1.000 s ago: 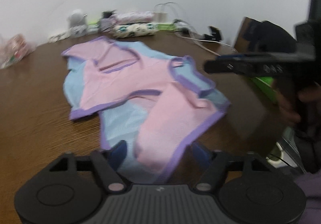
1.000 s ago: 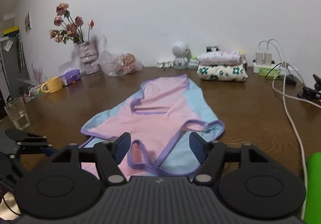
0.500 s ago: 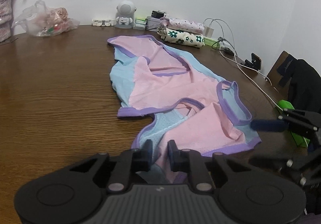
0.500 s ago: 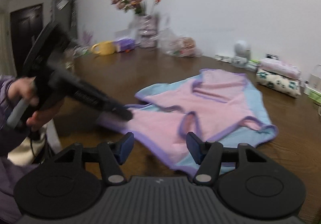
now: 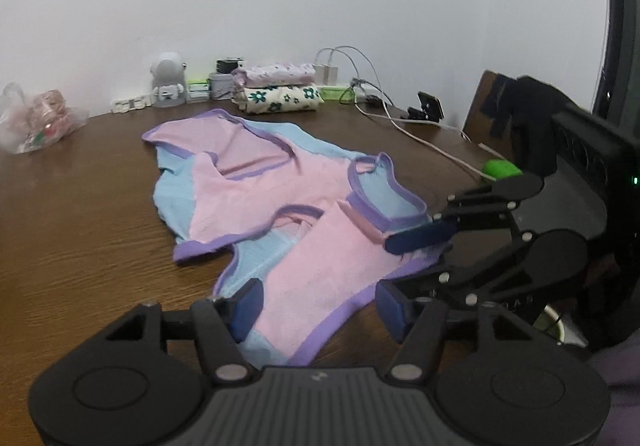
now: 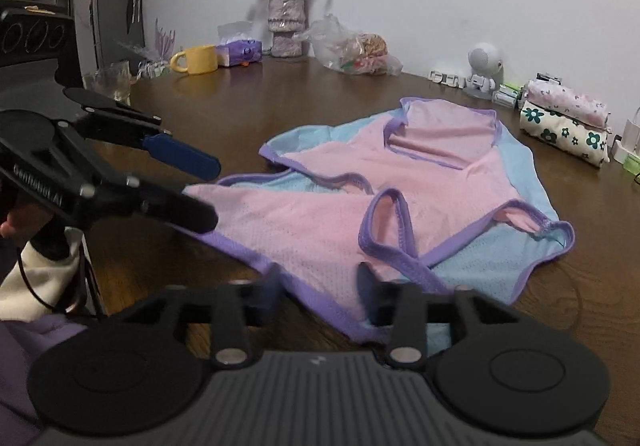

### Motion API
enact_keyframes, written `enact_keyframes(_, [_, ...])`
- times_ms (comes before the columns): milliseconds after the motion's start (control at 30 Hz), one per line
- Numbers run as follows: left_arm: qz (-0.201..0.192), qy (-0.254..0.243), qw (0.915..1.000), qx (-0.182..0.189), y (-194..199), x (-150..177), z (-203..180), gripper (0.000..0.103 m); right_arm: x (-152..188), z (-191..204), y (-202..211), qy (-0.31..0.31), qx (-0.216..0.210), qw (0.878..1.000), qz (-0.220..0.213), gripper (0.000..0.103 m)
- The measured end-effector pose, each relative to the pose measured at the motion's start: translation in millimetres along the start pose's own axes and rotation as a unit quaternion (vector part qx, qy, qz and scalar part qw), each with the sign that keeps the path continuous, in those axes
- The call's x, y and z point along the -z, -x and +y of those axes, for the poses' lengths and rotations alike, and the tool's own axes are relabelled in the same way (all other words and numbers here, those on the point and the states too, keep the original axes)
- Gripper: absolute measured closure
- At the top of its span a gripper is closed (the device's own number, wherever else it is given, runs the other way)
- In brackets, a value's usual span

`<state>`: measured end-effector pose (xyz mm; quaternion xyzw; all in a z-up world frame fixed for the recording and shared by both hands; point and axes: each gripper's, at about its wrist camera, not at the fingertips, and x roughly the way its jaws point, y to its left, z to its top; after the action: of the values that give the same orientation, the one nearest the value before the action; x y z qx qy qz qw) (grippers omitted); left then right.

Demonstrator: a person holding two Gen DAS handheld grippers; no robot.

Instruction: Fold clothes

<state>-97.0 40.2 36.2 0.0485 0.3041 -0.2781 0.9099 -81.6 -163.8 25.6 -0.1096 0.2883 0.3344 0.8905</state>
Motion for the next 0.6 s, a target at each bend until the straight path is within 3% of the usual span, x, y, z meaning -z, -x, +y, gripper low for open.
enact_keyframes(33, [-0.001, 0.002, 1.0, 0.0, -1.3, 0.9, 0.6, 0.042, 0.1, -1.3, -0.6, -0.002, 0.004, 1.0, 0.0, 0.068])
enact_keyframes(67, [-0.004, 0.007, 1.0, -0.001, -1.8, 1.3, 1.5, 0.042, -1.1, -4.3, -1.9, -0.013, 0.011, 1.0, -0.001, 0.087])
enact_keyframes(100, [-0.008, 0.007, 0.9999, -0.004, -2.3, 1.6, 0.7, 0.042, -3.1, -8.9, -3.7, -0.031, 0.02, 0.999, 0.0, 0.098])
enact_keyframes(200, [-0.033, -0.006, 0.9991, -0.025, -3.0, 1.7, -8.0, 0.039, -11.4, -24.7, -2.6, -0.098, 0.021, 0.995, -0.01, 0.1])
enact_keyframes(300, [-0.057, -0.019, 0.9971, -0.046, -3.7, 1.9, -16.7, 0.027, -23.8, -29.3, 18.1, -0.128, -0.007, 0.99, -0.059, 0.1])
enact_keyframes(433, [-0.062, -0.016, 0.9961, -0.061, -13.9, -3.1, -28.3, 0.027, -36.5, -29.7, 36.1, -0.139, -0.013, 0.986, -0.095, 0.1])
enact_keyframes(600, [-0.053, -0.1, 0.9803, -0.162, -28.8, -2.0, -60.8, 0.027, -39.2, -30.6, 35.5, -0.143, -0.006, 0.985, -0.096, 0.099])
